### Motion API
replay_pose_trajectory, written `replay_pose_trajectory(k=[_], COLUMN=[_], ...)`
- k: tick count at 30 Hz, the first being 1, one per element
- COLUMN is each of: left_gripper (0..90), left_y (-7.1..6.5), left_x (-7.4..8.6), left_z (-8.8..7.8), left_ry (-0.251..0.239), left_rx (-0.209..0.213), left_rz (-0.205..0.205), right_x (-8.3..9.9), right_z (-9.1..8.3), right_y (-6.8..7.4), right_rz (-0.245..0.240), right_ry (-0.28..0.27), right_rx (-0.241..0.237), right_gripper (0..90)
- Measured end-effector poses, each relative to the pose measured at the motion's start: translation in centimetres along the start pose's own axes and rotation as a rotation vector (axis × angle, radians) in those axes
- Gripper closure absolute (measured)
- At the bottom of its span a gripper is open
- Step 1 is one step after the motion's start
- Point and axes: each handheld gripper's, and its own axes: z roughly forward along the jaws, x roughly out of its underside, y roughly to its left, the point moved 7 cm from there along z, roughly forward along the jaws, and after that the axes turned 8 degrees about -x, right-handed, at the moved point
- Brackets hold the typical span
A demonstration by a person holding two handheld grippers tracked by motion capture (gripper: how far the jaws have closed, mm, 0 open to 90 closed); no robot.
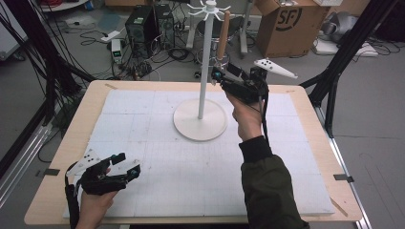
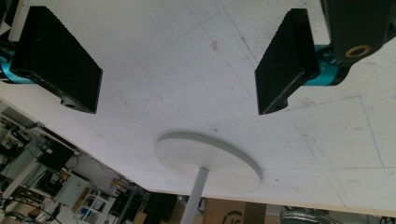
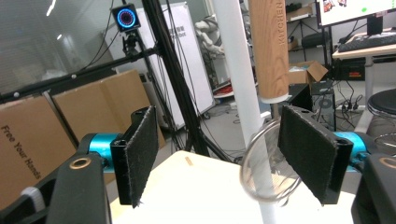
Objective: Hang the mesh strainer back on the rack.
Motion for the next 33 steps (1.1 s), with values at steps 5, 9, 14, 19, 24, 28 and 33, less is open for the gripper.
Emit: replay_pose_trajectory(k=[5,9,14,19,24,28,33], left_gripper=[15.6,15.6,15.6,15.6,15.6,15.6,15.6], left_y=[-0.1,-0.2,-0.2,-0.3,-0.2,-0.2,-0.3], left_x=[0.0,0.0,0.0,0.0,0.0,0.0,0.0], left_z=[0.0,0.0,0.1,0.2,0.1,0.2,0.2], left_ry=[-0.001,0.001,0.001,0.002,0.002,0.000,0.000], left_rx=[-0.001,-0.001,-0.001,-0.003,-0.003,-0.003,-0.001], left_rz=[0.007,0.010,0.012,0.016,0.017,0.014,0.014], right_x=[0.4,1.3,2.1,2.7,3.4,3.8,4.4], right_z=[-1.0,-1.6,-2.3,-2.8,-3.0,-3.3,-3.5], right_y=[-0.1,-0.2,0.1,0.2,0.2,0.0,-0.1], right_rz=[0.007,0.009,0.008,0.006,0.007,0.018,0.026], right_ry=[-0.003,0.026,0.032,0.027,0.039,0.031,0.043], right_rx=[-0.001,0.012,-0.005,0.001,0.001,-0.001,0.002], right_gripper=[27.7,26.1,25.5,24.8,23.4,23.4,23.1])
